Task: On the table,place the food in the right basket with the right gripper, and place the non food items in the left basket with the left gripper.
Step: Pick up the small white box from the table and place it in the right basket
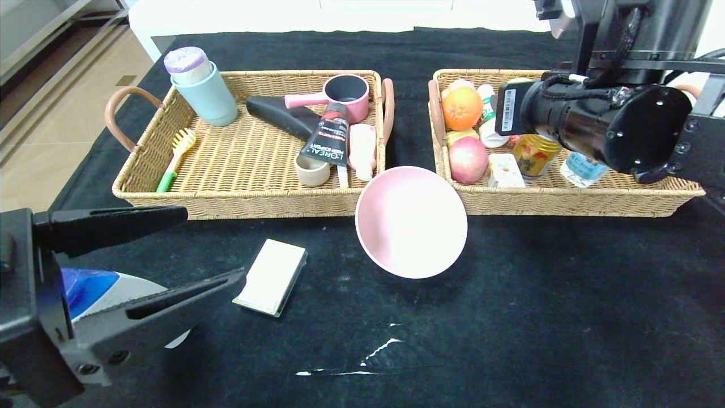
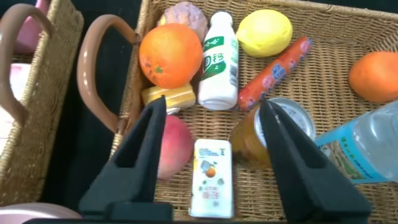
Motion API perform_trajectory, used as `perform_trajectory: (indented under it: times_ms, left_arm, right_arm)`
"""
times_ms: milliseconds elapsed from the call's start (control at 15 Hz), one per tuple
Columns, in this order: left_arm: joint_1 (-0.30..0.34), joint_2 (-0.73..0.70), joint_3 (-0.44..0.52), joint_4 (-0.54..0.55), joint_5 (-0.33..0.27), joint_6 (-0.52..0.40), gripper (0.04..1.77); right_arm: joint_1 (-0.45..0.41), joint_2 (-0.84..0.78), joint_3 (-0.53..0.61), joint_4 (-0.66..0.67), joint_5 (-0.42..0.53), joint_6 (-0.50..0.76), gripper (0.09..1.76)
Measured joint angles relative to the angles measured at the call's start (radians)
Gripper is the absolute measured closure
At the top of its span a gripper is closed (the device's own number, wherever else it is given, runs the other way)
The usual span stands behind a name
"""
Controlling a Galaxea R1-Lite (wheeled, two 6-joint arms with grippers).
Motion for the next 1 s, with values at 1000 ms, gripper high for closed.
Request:
perform_trajectory:
  times_ms: [1000]
  left_arm:
    - [-0.006, 0.044, 0.007, -0.001, 0.007, -0.003, 0.09]
  right_arm:
    - [0.068, -0.375, 0.529, 0.003, 0.549, -0.035, 0.23]
